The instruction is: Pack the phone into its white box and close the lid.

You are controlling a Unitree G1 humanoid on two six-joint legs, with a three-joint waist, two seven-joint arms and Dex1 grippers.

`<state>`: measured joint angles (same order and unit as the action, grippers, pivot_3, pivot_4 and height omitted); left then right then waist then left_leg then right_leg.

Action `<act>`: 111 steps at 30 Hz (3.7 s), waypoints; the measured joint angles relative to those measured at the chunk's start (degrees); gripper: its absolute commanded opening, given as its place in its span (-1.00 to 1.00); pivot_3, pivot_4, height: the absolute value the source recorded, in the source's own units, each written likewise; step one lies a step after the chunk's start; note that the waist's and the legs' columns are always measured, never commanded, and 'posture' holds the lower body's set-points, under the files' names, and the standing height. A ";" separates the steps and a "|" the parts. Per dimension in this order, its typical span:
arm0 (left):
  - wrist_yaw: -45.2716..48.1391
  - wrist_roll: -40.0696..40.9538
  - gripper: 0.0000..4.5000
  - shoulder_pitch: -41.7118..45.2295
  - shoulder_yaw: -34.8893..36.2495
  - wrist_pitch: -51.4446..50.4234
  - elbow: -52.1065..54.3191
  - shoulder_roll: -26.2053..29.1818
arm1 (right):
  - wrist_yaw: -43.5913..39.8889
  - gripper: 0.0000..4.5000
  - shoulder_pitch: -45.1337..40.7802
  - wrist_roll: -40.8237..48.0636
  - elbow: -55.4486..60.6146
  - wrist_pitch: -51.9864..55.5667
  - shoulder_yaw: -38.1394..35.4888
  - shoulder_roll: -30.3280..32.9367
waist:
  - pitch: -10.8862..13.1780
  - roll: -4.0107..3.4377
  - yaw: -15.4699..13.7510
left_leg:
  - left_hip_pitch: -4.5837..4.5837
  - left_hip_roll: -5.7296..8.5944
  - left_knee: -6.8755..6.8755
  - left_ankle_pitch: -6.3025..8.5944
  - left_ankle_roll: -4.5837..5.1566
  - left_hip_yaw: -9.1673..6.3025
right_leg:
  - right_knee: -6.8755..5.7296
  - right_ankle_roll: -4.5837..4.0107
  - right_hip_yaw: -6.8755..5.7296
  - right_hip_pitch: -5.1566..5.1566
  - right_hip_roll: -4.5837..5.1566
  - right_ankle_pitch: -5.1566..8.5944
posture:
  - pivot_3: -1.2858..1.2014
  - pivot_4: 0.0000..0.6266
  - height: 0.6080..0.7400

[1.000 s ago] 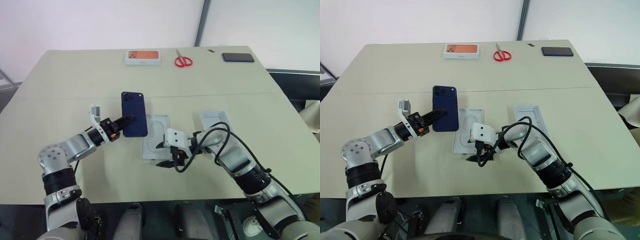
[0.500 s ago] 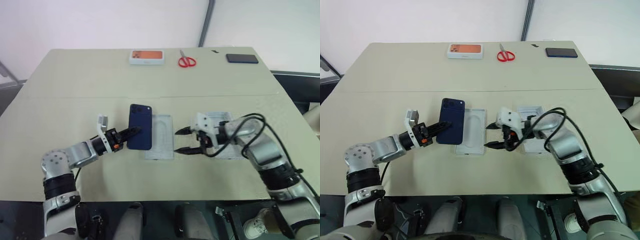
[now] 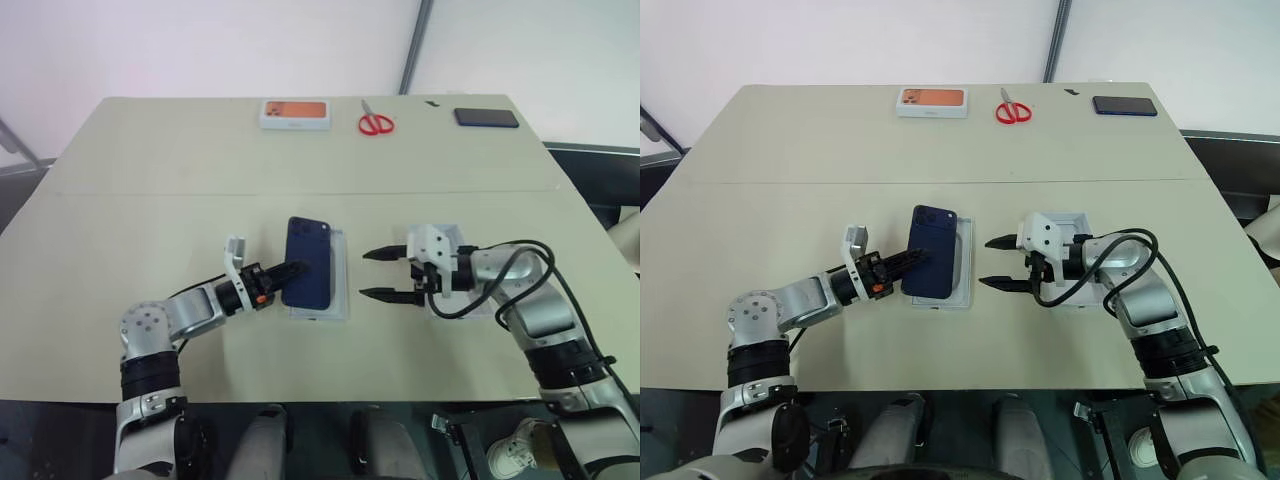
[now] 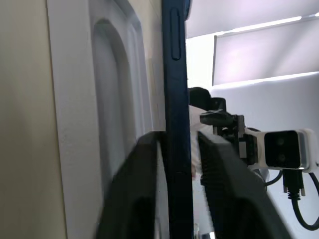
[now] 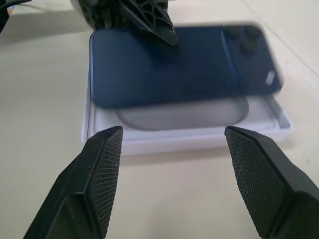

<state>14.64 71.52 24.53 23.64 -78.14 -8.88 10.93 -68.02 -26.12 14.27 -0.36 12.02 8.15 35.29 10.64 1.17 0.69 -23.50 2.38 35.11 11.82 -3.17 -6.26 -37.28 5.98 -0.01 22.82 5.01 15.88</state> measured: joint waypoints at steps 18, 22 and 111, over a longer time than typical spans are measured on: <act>9.74 -5.83 0.89 -1.08 -7.02 4.54 9.70 13.91 | 0.93 0.53 -1.61 -0.62 -2.49 -0.49 1.77 -1.67 | 0.01 -0.03 0.08 | 0.04 -0.02 -0.05 0.00 0.00 0.00 | 0.07 -0.02 0.01 -0.05 -0.01 0.01 | 0.03 -0.52 1.00; 15.97 -16.65 0.52 -2.24 -12.99 14.88 10.44 19.79 | 2.18 0.53 -2.25 -0.62 -3.46 0.00 1.98 -2.77 | 0.02 -0.06 0.12 | 0.04 -0.02 -0.09 0.00 0.00 0.02 | 0.09 -0.06 0.04 -0.02 -0.02 0.03 | 0.03 -0.52 1.00; 46.88 -57.32 -0.99 11.11 -36.39 55.12 -15.15 -0.78 | 6.94 -0.97 10.17 -8.58 -5.85 -9.68 -5.73 11.26 | 0.06 -0.17 0.02 | 0.06 0.12 0.08 0.07 0.15 0.06 | 0.09 0.04 -0.16 -0.24 0.00 0.01 | 0.03 -0.52 1.00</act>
<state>61.52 14.20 35.64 -12.75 -23.02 -24.02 10.14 -61.08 -15.95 5.70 -6.21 2.34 2.41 46.55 10.71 1.00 0.71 -23.44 2.50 35.18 11.89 -3.01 -6.21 -37.19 6.01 -0.17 22.59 5.01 15.89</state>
